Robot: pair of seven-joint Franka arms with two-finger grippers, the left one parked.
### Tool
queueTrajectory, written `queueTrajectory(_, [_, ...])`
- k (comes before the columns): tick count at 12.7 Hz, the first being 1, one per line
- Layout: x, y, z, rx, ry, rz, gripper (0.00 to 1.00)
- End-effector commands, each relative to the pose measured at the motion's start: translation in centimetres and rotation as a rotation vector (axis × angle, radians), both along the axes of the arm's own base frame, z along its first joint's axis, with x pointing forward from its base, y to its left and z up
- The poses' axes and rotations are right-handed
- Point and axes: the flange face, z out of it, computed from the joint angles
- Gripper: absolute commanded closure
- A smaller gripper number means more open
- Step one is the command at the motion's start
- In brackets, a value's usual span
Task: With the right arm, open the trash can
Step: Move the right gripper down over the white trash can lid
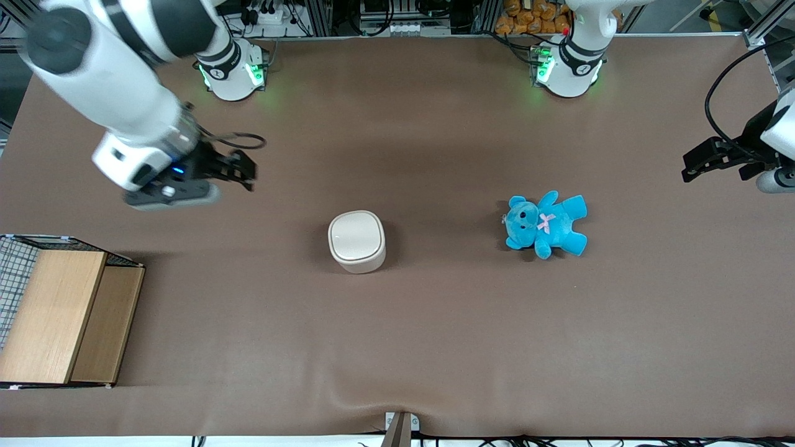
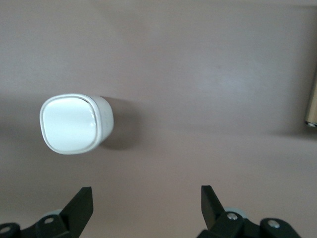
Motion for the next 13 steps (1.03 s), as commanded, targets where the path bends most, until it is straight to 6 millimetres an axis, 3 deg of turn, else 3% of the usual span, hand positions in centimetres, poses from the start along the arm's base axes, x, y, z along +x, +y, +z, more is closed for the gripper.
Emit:
queueTrajectory(1, [1.4,2.6,-3.1,0.000,-0.018,0.011,0.40])
queueTrajectory(2, [1.8,3.5,-4.3,0.002,-0.026,0.021,0.49])
queueTrajectory(6, [2.9,7.3,-9.0,0.013,-0.064,-0.006,0.58])
queueTrajectory(7, [2.9,8.7,-10.4,-0.001,-0.080,-0.006,0.66])
queueTrajectory(11, [2.7,11.8,-15.7,-0.070,-0.093,-0.013,0.84])
queueTrajectory(13, [2.5,12.4,-16.9,-0.079,-0.079,-0.005,0.94])
